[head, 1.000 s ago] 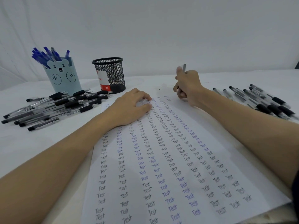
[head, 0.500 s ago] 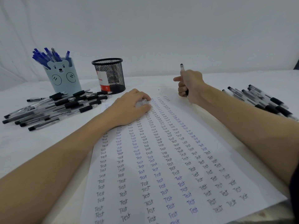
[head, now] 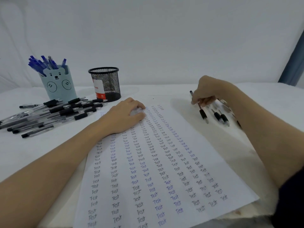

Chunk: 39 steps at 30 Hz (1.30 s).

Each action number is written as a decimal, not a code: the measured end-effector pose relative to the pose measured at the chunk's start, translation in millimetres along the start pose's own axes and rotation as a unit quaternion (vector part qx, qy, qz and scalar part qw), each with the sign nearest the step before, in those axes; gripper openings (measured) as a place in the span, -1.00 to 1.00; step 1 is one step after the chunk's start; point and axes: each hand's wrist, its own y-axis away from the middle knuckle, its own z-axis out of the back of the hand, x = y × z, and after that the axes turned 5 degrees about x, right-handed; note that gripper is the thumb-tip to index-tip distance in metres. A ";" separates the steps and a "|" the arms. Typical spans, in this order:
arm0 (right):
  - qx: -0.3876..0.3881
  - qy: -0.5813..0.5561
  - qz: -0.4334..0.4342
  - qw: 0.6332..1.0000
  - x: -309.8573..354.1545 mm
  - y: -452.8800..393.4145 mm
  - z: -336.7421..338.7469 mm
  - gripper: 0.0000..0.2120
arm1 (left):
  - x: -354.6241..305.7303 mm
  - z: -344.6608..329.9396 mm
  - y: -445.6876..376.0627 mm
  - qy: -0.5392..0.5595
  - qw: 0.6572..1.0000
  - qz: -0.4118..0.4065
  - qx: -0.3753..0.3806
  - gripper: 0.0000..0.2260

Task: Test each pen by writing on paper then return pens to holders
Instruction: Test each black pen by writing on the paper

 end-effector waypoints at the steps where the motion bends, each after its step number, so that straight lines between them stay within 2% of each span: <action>1: 0.002 0.016 -0.005 1.000 -2.9 -1.1 0.7 -0.79 | 0.5 -0.1 0.0 0.000 1.000 0.000 0.001 -0.70; 4: 0.004 0.048 -0.017 0.999 -9.0 0.5 1.0 -0.79 | 0.9 -0.6 0.4 0.001 1.000 -0.003 0.001 -0.69; 10: -0.056 0.101 -0.015 0.993 -10.5 9.1 1.7 -0.76 | 0.6 -2.4 0.3 0.012 1.000 -0.013 -0.017 -0.70; 12: -0.081 0.101 -0.007 0.992 -6.9 9.8 1.1 -0.84 | -2.6 -1.0 2.2 0.015 1.000 -0.017 -0.021 -0.70; 15: -0.158 0.068 0.041 0.984 5.7 7.6 -1.5 -0.79 | -7.8 5.6 9.6 0.019 0.999 -0.022 -0.045 -0.70; 17: -0.195 0.036 0.116 0.973 26.1 14.2 -5.7 -0.84 | -7.6 17.5 21.8 0.025 0.998 -0.004 -0.062 -0.73; 19: -0.173 0.019 0.200 0.964 53.0 27.5 -13.1 -0.90 | -2.6 30.7 39.9 0.016 0.997 0.008 -0.074 -0.77; 24: -0.025 0.079 0.374 0.924 130.1 55.5 -54.4 -0.90 | 34.2 57.1 119.3 -0.002 0.993 0.061 -0.104 -0.86; 27: 0.019 0.123 0.452 0.883 171.6 75.4 -86.9 -0.80 | 58.8 65.4 167.6 0.015 0.984 0.100 -0.149 -0.87; 31: 0.020 0.199 0.482 0.853 209.4 91.3 -128.3 -0.66 | 76.0 70.1 206.3 0.022 0.973 0.144 -0.179 -0.84; 34: 0.004 0.240 0.480 0.844 220.8 95.5 -153.7 -0.75 | 79.4 68.5 210.9 0.005 0.974 0.150 -0.171 -0.86; 37: -0.014 0.218 0.482 0.848 221.6 95.4 -167.4 -0.91 | 78.7 66.7 209.6 -0.019 0.974 0.150 -0.168 -0.85; 39: -0.028 0.187 0.479 0.858 221.0 91.4 -171.0 -0.87 | 77.9 66.1 209.9 -0.014 0.973 0.155 -0.168 -0.84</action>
